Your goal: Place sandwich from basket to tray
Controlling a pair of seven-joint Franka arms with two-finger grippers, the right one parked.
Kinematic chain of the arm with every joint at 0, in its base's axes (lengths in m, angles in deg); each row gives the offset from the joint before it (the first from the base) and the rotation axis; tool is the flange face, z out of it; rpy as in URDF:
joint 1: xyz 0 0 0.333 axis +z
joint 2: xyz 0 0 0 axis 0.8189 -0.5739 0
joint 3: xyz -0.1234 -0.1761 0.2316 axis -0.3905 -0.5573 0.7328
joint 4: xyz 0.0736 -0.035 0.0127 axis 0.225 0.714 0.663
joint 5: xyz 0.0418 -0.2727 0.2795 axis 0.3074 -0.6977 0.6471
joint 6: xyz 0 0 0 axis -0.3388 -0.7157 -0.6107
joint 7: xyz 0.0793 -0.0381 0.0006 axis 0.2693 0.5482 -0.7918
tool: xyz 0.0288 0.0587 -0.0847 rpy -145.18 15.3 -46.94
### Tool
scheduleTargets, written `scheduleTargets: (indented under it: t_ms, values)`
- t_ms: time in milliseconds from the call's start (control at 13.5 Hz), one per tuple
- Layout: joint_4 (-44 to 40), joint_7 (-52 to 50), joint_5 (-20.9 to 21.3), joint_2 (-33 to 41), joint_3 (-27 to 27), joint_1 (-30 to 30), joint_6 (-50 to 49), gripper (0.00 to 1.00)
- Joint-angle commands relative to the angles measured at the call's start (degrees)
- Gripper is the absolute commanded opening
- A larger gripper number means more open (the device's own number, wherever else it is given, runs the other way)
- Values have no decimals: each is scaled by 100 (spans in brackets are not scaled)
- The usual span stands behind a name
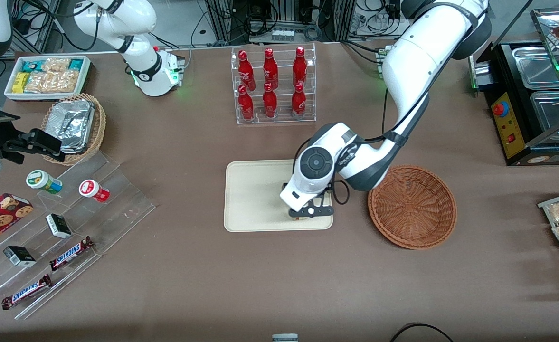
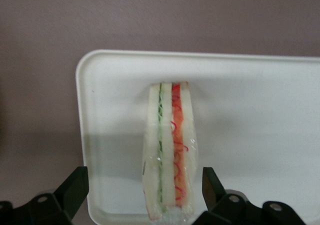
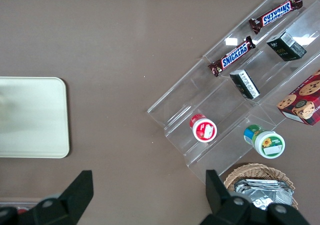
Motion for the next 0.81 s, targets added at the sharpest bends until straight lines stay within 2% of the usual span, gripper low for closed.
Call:
scheduleTargets:
  t_ms: [0,148,517,739]
  values:
    - [-118,-76,22,248,28,92,-343,100]
    - [-380,-24,-40,302,-33,416,-572,100]
    - [-830,407,-5,337,54,452,-1028,100]
    - [-839,801,4,660,107,943,-1450,100]
